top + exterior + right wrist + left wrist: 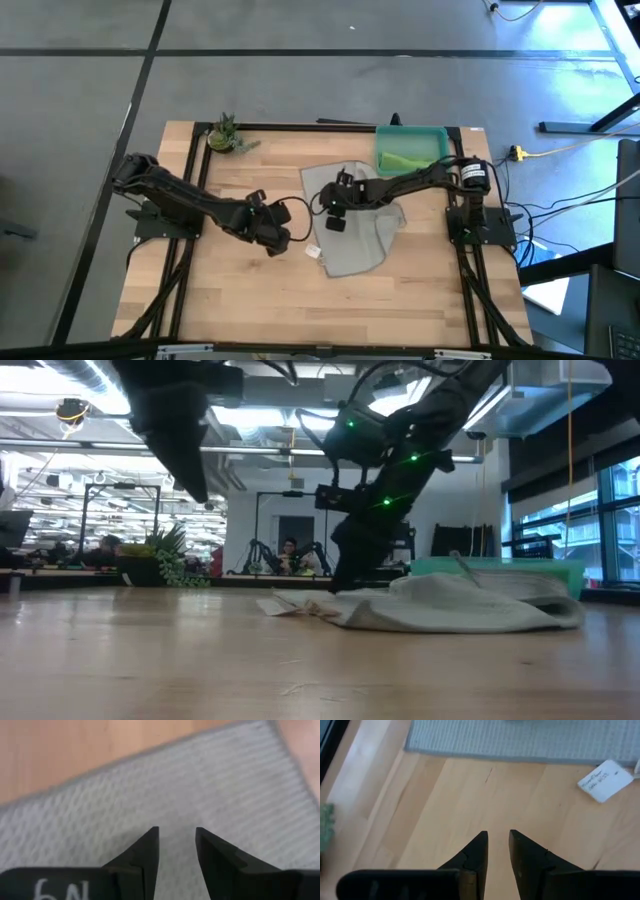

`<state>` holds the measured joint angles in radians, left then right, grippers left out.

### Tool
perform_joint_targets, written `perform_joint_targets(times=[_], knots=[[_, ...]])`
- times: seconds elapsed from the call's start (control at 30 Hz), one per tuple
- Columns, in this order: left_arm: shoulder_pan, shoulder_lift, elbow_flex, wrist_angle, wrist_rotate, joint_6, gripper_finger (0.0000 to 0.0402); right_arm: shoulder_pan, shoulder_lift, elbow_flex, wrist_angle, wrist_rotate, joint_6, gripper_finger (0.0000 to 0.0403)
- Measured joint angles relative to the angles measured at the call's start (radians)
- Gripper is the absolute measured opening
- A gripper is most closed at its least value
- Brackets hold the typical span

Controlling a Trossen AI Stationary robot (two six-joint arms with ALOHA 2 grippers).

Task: Roll microfiber towels into tight, uniform cylinder then place into a basket
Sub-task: Fold the gray microfiber cloth

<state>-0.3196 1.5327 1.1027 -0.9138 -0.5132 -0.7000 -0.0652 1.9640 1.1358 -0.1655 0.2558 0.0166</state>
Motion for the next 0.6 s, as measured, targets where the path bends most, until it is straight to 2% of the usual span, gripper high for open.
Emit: perform_joint_targets(times=[0.13,0.27,0.47,0.6], knots=[[-0.019,0.000,0.000,-0.024,-0.004,-0.030,0.0075,-0.031,-0.001,0.000,0.055,0.001,-0.026,0.0129],[-0.029,0.000,0.000,-0.017,-0.048,-0.037,0.0075,-0.044,-0.056,0.001,0.035,0.004,-0.052,0.0129],[-0.026,0.007,0.000,0.059,-0.049,-0.074,0.0075,-0.010,-0.233,0.002,-0.249,0.003,-0.019,0.0129],[-0.021,0.017,0.000,0.178,-0.044,0.001,0.0075,0.032,-0.356,0.002,-0.465,-0.029,0.045,0.0129]])
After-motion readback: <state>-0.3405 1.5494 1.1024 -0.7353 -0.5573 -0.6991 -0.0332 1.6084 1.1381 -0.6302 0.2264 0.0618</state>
